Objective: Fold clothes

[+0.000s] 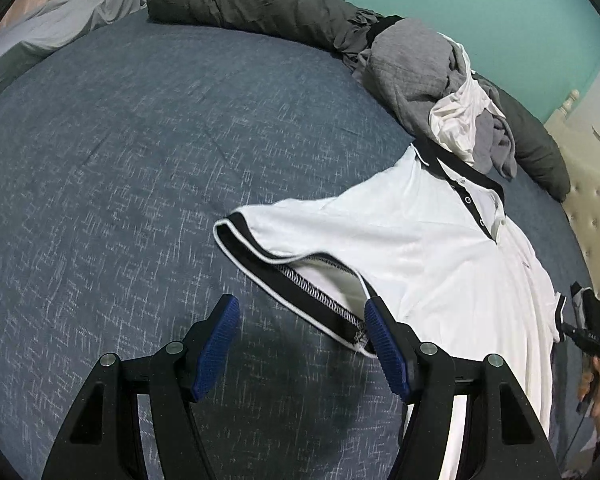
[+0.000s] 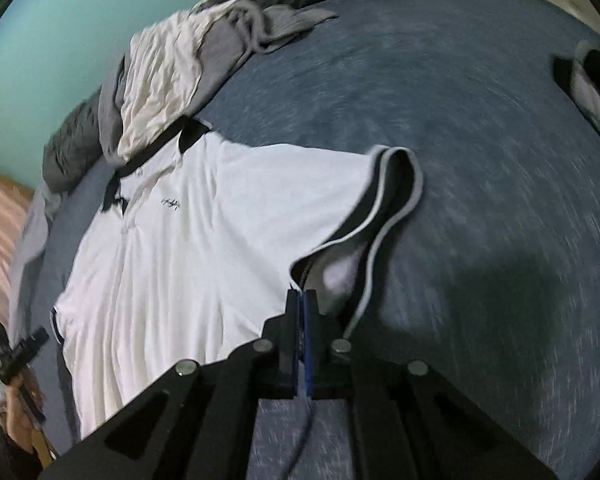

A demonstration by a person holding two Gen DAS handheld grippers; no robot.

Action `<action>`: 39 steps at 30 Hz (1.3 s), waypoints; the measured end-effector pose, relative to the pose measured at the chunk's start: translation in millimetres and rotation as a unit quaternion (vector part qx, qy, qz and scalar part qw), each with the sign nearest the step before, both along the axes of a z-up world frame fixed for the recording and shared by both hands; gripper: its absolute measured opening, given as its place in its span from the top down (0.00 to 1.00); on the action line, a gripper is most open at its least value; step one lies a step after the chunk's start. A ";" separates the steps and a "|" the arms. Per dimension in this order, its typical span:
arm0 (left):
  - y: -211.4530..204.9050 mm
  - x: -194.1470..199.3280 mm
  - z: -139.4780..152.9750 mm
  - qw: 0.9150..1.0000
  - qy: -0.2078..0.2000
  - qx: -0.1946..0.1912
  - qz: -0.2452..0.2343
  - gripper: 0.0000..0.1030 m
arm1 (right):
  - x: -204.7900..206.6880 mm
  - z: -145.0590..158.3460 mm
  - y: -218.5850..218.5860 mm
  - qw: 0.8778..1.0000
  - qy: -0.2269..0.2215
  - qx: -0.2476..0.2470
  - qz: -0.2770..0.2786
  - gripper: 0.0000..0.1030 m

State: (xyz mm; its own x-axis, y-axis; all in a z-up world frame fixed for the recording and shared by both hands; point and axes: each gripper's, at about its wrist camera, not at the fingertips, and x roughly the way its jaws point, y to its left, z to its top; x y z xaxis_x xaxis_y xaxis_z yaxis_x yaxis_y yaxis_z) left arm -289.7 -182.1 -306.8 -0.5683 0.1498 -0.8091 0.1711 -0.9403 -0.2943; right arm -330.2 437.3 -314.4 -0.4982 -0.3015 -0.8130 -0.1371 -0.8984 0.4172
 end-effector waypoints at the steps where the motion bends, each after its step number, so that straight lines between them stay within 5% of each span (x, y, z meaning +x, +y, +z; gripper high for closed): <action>1: 0.9 1.2 -2.1 1.000 -0.002 0.001 -0.002 0.33 | 4.4 -2.4 4.6 1.000 -0.002 -0.002 -0.004 0.99; 11: -2.5 6.4 -6.8 1.000 -0.012 0.003 0.002 0.33 | 12.2 -4.5 21.1 0.998 0.020 -0.060 -0.012 0.94; 15: -7.0 7.2 -4.3 1.000 -0.011 0.004 0.005 0.33 | 5.8 0.5 25.1 0.997 0.028 -0.072 -0.028 0.59; 21: -8.6 7.1 -1.8 1.000 -0.011 0.006 0.004 0.33 | -11.6 -15.7 22.5 0.996 0.000 -0.079 -0.039 0.62; 24: -9.2 7.3 -1.2 1.000 -0.012 0.008 0.003 0.33 | -9.2 -19.0 21.3 0.997 0.000 -0.069 -0.037 0.98; 39: -20.6 6.7 -0.6 0.999 -0.015 0.021 0.022 0.33 | 21.6 -27.5 30.9 0.997 0.015 -0.054 -0.054 0.98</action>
State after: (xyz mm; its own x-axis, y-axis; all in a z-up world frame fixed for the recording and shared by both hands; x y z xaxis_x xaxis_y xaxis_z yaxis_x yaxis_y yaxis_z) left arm -283.1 -202.7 -307.4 -0.5510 0.1603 -0.8190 0.2203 -0.9186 -0.3281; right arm -308.6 468.2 -342.0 -0.5566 -0.3303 -0.7623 -0.2156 -0.8287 0.5165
